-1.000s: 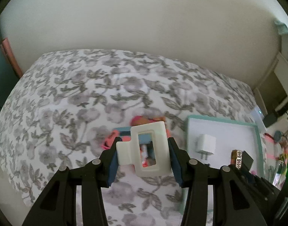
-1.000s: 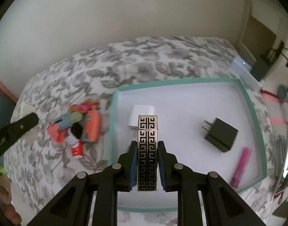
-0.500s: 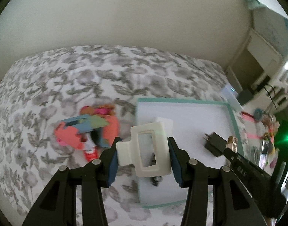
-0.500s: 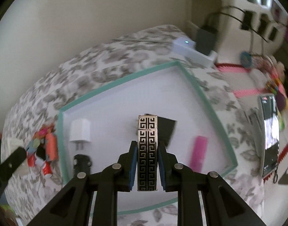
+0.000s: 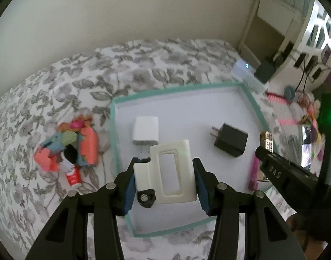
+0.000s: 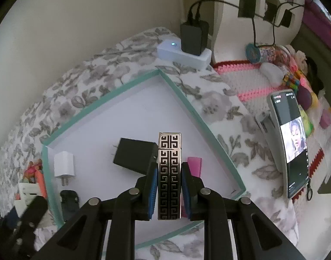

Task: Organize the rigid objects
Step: 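Carry the patterned bar and white clip over the teal-rimmed tray, then lower the bar and clip into the tray and open both tools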

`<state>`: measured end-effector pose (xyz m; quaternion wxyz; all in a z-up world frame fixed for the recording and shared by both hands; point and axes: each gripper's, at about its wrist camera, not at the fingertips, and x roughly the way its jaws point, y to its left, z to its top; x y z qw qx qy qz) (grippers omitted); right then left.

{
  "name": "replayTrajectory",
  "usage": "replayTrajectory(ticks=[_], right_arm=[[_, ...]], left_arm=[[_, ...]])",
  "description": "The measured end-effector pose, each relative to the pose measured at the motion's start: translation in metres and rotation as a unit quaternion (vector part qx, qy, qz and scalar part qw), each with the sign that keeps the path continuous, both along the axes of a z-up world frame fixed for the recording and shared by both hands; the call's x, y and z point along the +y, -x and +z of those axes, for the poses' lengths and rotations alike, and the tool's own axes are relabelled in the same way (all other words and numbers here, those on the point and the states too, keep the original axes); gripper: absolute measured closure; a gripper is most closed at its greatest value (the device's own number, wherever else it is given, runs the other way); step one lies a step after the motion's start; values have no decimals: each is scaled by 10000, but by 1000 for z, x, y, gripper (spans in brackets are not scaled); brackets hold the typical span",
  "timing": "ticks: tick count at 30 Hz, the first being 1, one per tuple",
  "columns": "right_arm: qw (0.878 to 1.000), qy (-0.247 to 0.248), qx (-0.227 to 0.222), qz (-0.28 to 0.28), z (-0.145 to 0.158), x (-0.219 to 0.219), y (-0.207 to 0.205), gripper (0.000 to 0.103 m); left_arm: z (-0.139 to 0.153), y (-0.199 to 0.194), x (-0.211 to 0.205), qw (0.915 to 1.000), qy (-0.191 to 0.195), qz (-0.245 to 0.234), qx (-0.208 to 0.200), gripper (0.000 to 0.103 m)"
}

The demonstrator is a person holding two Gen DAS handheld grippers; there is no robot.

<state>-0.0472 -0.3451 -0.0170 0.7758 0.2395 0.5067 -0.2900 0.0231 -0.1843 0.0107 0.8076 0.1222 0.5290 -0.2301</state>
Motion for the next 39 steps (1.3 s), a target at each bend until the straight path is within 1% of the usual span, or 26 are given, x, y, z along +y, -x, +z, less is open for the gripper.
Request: replayTrajectory(ticks=[5,9,14,18,23,25,29,33,39], right_arm=[[9995,-188,268,-51,-19,-5,3,81],[9986,-294,431,-36,-31,-6,4,81],[9987,-273,440,15,-32,-4,4,81],[9986,-274,443,45,-32,-3,3,81],[9985,-292,461,78,-32,-3,0,80],[9986,-268,444,93,-30,-2,-1,80],[9992,-117,364,149,-20,1,-3,80],[9996,9,205,204,-8,5,-4,80],[9993,206,-24,302,10,12,-6,80]], left_arm=[[-22,2,-9,9994,-234,-104,246,53],[-33,5,-16,9986,-360,-199,346,53],[-45,5,-20,9975,-474,-241,470,53],[-49,4,-20,9969,-537,-241,513,53],[-48,5,-20,9967,-552,-274,538,53],[-47,5,-20,9966,-545,-299,541,51],[-41,4,-17,9972,-556,-269,410,51],[-26,0,-9,9988,-389,-141,257,51],[-8,-10,9,9996,-166,216,97,50]])
